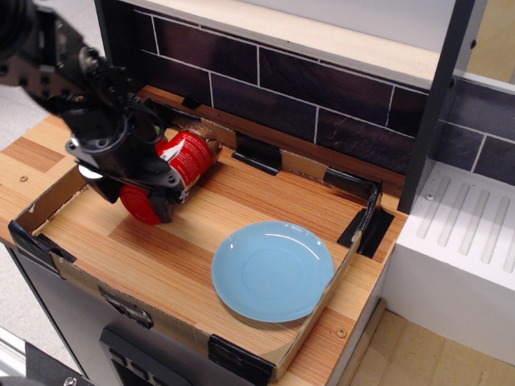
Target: Topple basil bottle
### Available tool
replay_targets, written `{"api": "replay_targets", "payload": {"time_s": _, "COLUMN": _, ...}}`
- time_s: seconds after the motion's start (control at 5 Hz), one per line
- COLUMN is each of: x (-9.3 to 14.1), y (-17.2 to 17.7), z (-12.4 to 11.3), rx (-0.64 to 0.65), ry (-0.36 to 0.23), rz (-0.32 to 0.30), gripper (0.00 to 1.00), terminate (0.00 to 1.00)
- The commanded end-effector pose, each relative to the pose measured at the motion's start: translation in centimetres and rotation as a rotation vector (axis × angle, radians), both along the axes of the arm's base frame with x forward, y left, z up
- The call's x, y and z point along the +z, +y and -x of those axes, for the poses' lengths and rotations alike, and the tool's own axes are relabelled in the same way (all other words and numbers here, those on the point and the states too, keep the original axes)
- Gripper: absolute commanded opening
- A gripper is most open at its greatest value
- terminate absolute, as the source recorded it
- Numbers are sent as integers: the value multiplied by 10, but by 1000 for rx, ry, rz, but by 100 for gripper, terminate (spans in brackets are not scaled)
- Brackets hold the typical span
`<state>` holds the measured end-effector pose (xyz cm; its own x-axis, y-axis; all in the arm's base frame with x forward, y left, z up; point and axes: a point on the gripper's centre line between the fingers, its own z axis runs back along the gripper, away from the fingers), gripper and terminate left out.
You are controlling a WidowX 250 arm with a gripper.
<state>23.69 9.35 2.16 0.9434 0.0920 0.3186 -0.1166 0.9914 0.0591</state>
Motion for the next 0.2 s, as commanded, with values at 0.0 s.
{"api": "replay_targets", "payload": {"time_s": 0.0, "x": 19, "y": -3, "z": -13, "rx": -10, "ry": -61, "rz": 31, "gripper": 100, "terminate": 100}}
